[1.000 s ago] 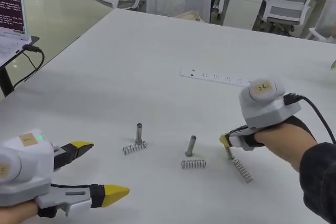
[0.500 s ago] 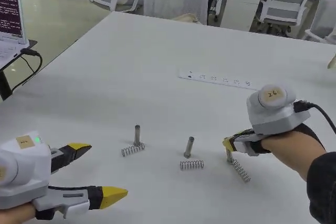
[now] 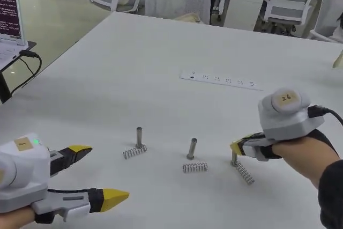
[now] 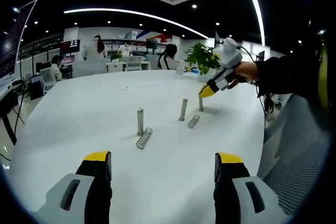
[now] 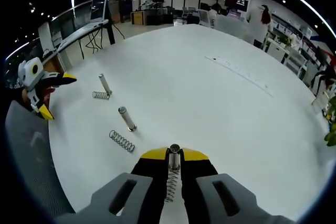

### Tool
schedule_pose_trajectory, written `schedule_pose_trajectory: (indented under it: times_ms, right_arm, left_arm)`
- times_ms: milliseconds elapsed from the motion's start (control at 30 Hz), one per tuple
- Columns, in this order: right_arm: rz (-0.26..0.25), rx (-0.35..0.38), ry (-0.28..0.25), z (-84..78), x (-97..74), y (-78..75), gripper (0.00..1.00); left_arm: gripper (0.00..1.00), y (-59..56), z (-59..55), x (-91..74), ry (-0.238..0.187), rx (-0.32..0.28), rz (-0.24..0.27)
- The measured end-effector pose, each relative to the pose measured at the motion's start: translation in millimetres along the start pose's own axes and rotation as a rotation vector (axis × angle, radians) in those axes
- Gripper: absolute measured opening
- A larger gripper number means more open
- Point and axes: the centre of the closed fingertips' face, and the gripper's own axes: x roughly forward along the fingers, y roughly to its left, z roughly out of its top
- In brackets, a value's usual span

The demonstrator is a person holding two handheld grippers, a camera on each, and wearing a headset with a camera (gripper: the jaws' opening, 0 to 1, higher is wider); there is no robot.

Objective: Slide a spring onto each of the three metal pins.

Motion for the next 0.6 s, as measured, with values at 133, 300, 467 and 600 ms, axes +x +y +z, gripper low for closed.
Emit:
schedule_pose_trajectory:
  times_ms: [133,300,467,600]
  right_arm:
    - [0.003,-0.003,-0.010,-1.0,-1.1,-0.5,0.05]
    - [0.010,-0.018,-0.024,-2.4,-2.2,-1.7,0.05]
    - [0.008,-0.006,-0.027,-2.7,-3.4,-1.5,0.05]
    - [0.008,0.009,-0.040,-2.6,-3.4,-2.7,0.05]
  left_arm:
    - [0.77,-0.2,-0.1,0.2,0.002,0.001,0.000]
    - [0.77,-0.6,0.2,0.2,0.003,0.001,-0.002]
    - [0.77,-0.6,-0.4,0.5,0.005,0.003,-0.002]
    - [0.77,-0.8,-0.7,0.5,0.006,0.003,-0.003]
